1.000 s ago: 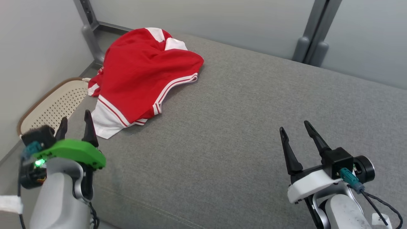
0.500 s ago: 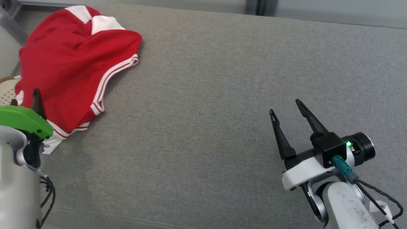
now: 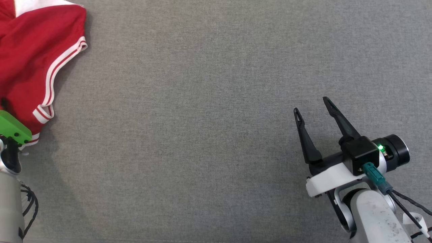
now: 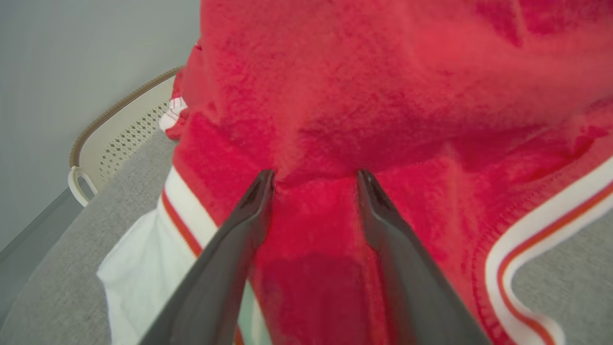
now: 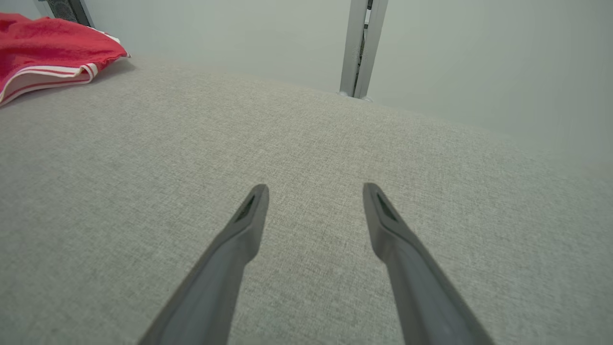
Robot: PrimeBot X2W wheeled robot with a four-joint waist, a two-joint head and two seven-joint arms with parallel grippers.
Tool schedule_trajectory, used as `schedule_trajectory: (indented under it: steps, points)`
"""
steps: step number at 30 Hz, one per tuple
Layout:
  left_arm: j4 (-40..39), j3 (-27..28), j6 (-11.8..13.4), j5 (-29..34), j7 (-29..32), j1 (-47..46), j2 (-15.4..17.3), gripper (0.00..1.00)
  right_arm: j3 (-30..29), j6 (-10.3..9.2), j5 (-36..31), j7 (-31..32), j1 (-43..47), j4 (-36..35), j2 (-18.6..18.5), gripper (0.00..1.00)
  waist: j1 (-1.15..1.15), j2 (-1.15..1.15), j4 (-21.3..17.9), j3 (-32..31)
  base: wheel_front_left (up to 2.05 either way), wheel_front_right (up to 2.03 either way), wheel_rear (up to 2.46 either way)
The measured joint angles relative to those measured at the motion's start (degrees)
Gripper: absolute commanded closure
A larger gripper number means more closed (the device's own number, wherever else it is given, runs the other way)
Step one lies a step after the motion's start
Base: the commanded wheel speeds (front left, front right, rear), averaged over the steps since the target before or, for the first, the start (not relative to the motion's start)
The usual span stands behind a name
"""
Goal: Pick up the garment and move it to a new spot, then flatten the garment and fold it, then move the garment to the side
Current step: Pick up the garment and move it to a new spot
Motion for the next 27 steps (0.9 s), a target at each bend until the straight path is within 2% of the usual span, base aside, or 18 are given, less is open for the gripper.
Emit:
schedule_trajectory:
  steps: [6, 13, 16, 21, 27]
  points:
    - [-0.16, -0.67, -1.31, -0.01, -0.58, -0.03, 0.46, 1.00, 0.27, 0.00, 1.08, -1.36, -0.04, 2.41, 0.67, 0.00, -0.01, 0.00, -0.83, -0.94, 0.00, 0.00, 0.00]
    - [-5.14, -0.75, -3.74, -0.44, 0.21, -1.75, 4.23, 1.00, 0.35, 0.00, 3.35, -4.10, -0.90, 6.68, 1.51, 0.00, -0.01, 0.00, -0.16, -5.17, 0.00, 0.00, 0.00]
    - [-9.62, -1.46, -4.66, -0.35, 2.36, -3.38, 5.97, 1.00, 0.37, 0.00, 5.23, -5.36, -1.06, 8.92, 1.57, 0.00, -0.01, 0.00, 0.16, -7.53, 0.00, 0.00, 0.00]
    - [-18.92, -2.68, -5.59, -0.79, 5.71, -5.26, 7.06, 1.00, 0.69, 0.00, 9.12, -6.95, -1.09, 11.89, 1.63, 0.00, -0.01, 0.00, 0.33, -11.48, 0.00, 0.00, 0.00]
    - [-31.45, -5.10, -6.05, -1.55, 9.75, -8.16, 6.27, 1.00, -0.26, 0.00, 11.89, -7.82, -0.88, 13.74, 1.64, 0.00, -0.01, 0.00, -0.51, -16.22, 0.00, 0.00, 0.00]
